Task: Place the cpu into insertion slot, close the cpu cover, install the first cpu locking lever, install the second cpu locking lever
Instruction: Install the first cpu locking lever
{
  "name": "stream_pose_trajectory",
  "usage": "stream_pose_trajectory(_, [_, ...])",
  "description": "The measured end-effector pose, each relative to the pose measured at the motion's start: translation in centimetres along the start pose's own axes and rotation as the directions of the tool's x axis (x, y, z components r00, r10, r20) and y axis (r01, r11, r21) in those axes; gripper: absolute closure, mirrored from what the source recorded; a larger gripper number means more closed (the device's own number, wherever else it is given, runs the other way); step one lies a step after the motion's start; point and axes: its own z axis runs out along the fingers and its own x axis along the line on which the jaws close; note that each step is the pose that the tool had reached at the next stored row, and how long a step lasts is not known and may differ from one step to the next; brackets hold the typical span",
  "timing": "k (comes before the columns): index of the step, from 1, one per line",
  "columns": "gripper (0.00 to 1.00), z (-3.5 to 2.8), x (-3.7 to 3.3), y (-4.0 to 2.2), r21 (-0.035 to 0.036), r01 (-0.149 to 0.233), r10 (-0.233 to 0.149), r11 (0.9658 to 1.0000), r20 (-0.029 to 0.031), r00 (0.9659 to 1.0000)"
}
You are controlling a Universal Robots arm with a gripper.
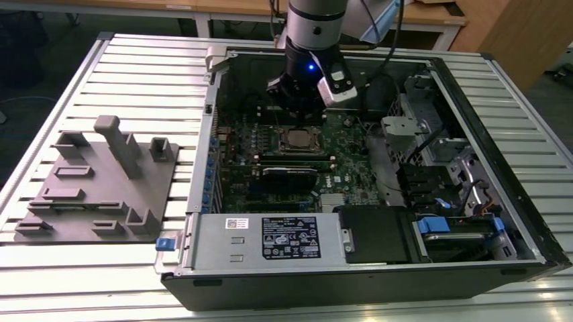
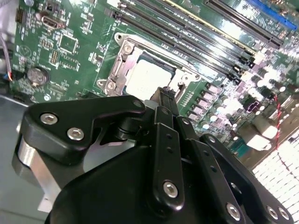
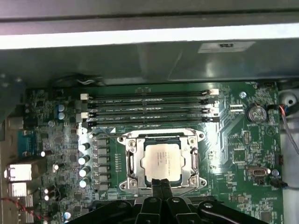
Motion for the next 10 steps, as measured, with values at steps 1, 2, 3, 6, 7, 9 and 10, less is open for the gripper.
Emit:
stream_pose_trajectory(1, [0.89, 0.00, 0.05, 0.00, -0.0001, 0.007, -0.007, 1.0000, -0.0001, 1.0000])
stream_pose_trajectory(2, [0.89, 0.00, 0.06, 0.00, -0.0002, 0.010, -0.010, 1.0000, -0.0001, 1.0000])
stream_pose_trajectory(3, [0.89, 0.00, 0.06, 0.00, -0.0001, 0.010, -0.010, 1.0000, -0.0002, 1.0000])
stream_pose_trajectory(6, [0.89, 0.00, 0.07, 0.00, -0.0001, 0.010, -0.010, 1.0000, -0.0002, 1.0000])
stream_pose_trajectory(7, [0.89, 0.00, 0.08, 0.00, 0.0000, 0.010, -0.010, 1.0000, -0.0002, 1.0000])
stream_pose_trajectory(9, [0.89, 0.00, 0.13, 0.00, -0.0001, 0.010, -0.010, 1.0000, -0.0002, 1.0000])
stream_pose_trajectory(10, [0.89, 0.00, 0.14, -0.01, -0.0001, 0.010, -0.010, 1.0000, -0.0002, 1.0000])
